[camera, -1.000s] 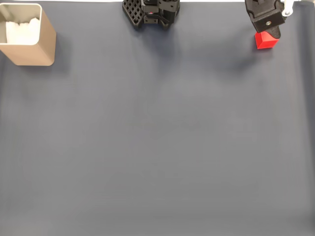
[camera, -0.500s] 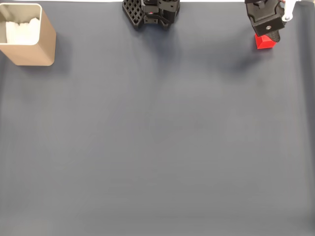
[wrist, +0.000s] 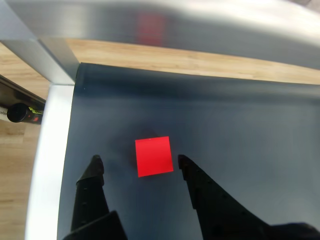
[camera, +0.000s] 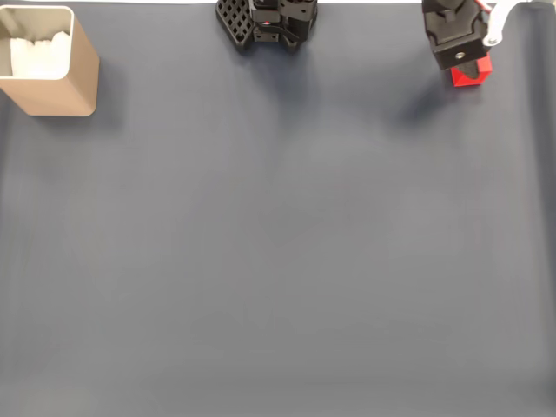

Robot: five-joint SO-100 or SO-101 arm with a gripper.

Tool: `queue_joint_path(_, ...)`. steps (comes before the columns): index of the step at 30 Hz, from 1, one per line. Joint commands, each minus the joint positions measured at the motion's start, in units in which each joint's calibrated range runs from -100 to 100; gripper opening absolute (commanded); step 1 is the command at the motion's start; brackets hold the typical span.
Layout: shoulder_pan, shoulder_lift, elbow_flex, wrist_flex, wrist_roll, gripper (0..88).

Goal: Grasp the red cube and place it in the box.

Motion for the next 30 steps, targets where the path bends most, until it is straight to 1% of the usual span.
queue_joint_path(1, -0.7, -0.9, -0.4, -1.6, -0.5, 35.0)
queue_joint_path(30, -1.0, 4.3, -1.5, -6.2, -0.5, 35.1)
